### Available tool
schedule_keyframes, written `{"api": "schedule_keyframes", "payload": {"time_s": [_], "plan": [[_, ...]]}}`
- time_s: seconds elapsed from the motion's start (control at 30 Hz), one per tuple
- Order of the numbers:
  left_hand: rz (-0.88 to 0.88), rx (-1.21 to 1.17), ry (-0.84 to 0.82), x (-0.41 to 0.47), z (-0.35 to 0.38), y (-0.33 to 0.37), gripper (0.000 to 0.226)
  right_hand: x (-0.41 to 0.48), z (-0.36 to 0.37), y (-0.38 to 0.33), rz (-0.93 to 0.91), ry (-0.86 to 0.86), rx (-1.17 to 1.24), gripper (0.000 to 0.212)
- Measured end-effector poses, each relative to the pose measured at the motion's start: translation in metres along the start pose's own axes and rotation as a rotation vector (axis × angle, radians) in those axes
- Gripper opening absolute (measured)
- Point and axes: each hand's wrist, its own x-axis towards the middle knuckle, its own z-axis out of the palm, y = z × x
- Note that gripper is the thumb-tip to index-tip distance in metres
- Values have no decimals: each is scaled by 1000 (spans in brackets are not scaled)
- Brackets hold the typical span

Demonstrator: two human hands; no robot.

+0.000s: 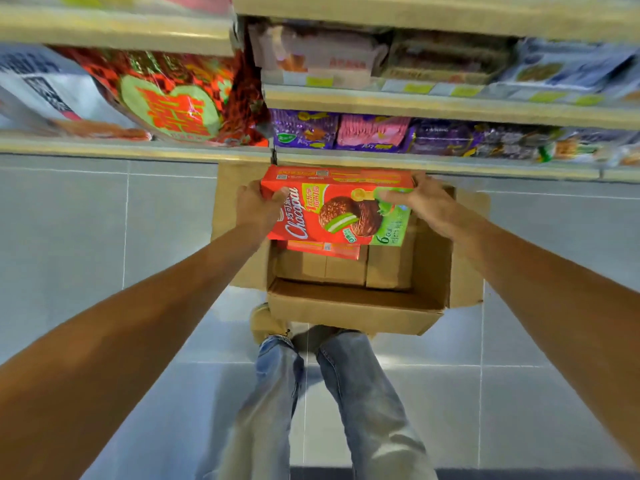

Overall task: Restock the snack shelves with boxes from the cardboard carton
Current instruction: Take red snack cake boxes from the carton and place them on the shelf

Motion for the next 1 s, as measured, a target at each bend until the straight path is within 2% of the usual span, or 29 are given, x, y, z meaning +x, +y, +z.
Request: {"api": "schedule_keyframes", "payload": {"time_s": [0.07,0.13,0.17,0.23,0.27,0.33,0.4,0.47,0.53,0.6,0.7,0.8,0.9,0.93,1.0], "plan": [[6,3,-16,-17,-23,35,52,-17,-15,-29,-9,-1,-71,40],[7,59,3,-40,-47,73,59,-42,-28,-63,-57,12,-82,33],[74,163,57,-54,-56,94,64,-55,-33,-79,-92,29,-96,31],[372,393,123,-75,-70,133,73,-76,-38,-112,-145,62,-171,38],[550,497,68,-84,-74,154,82,-87,-42,-129,-181,80,-222,50],[707,654,-202,-109,-82,200,89,-113,-51,-166,-258,72,-311,72],[772,785,-372,-138,-97,242,90,-151,-62,-206,-328,84,-366,75],[815,787,-425,-150,-104,267,81,-166,-69,-228,-372,69,-356,75],[892,807,-378,-176,-125,292,67,-202,-77,-249,-423,39,-270,71],[948,883,-279,-201,-147,314,62,-232,-88,-264,-381,-30,-182,69],[1073,974,-123,-234,-177,340,70,-271,-106,-293,-201,-96,-45,65],[1238,1048,91,-271,-195,364,71,-308,-115,-330,-118,-110,101,70],[1448,1123,311,-315,-207,387,70,-343,-119,-369,-116,34,154,48],[1492,1122,330,-327,-212,394,72,-355,-121,-380,-116,86,124,39],[1515,1064,261,-347,-227,410,73,-373,-123,-397,-124,115,89,25]]}}
